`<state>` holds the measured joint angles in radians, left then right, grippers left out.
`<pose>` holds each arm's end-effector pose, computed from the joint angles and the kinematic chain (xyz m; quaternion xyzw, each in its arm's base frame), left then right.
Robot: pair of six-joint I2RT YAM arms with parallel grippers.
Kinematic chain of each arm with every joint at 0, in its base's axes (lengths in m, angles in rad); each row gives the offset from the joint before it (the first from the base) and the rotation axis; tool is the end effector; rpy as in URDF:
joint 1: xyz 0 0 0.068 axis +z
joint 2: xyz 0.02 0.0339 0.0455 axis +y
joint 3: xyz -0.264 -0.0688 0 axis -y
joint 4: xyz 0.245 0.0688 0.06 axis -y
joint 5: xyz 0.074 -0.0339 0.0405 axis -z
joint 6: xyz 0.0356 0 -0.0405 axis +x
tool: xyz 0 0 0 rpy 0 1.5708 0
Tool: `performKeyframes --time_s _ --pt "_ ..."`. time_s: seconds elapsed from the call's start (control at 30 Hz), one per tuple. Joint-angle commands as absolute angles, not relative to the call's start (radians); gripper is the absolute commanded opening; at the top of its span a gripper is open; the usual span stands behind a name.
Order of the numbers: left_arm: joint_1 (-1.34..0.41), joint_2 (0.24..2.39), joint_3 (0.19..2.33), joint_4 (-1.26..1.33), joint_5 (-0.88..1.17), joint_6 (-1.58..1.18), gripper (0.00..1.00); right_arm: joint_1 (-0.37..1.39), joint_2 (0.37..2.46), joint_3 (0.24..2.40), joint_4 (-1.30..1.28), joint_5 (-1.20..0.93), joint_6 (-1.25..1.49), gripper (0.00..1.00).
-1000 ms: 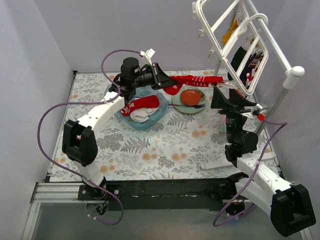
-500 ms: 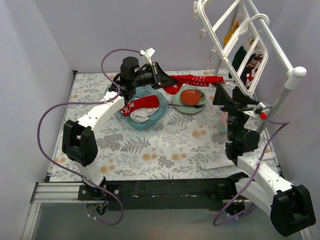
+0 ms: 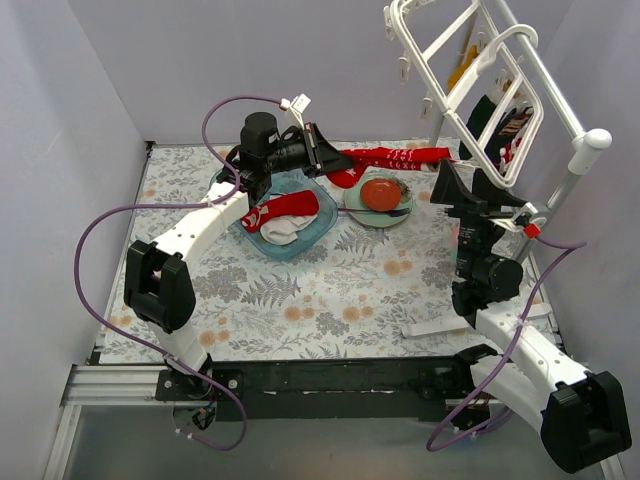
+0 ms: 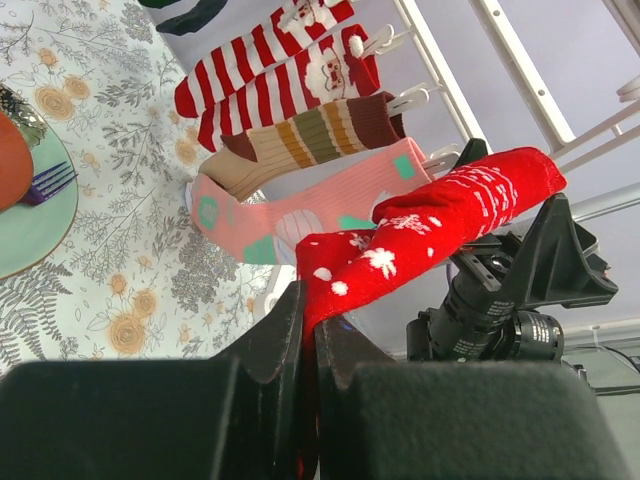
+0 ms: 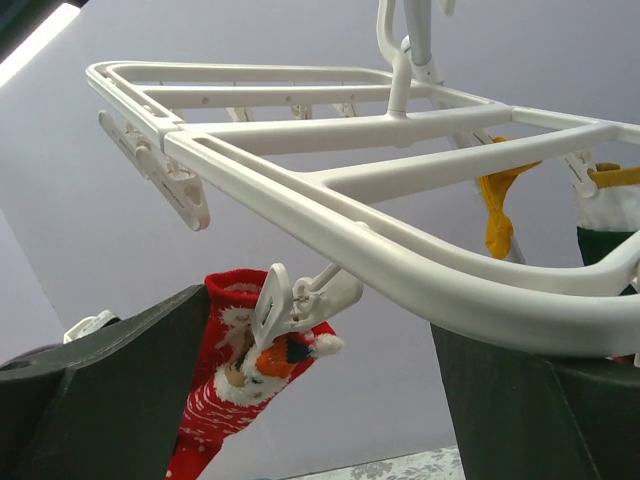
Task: Remove the socks clipped to the hanger
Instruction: Remove the sock from the hanger.
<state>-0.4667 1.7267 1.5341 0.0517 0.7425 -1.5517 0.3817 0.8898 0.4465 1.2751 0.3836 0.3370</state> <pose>0.3573 -0.2070 0.3722 -0.1596 0.7254 -0.6630 0.0935 0.1654 0.0520 0.3468 0.1698 0.3584 0.2575 0.8811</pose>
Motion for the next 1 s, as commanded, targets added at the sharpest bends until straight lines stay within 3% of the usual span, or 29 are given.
performKeyframes --time_s 0.0,0.2,0.7,0.97 --pt "-0.449 1.715 1.566 0.034 0.729 -1.546 0.0 0.376 0.87 0.517 1.568 0.423 0.321 0.97" --pt "-0.449 1.717 1.56 0.037 0.727 -1.554 0.0 0.374 0.859 0.538 1.499 0.422 0.319 0.89" --pt "-0.449 1.72 1.543 0.049 0.724 -1.566 0.0 0.376 0.845 0.584 1.364 0.413 0.325 0.53" --pt "-0.449 1.72 1.54 0.057 0.723 -1.578 0.0 0.376 0.845 0.6 1.318 0.402 0.334 0.17"
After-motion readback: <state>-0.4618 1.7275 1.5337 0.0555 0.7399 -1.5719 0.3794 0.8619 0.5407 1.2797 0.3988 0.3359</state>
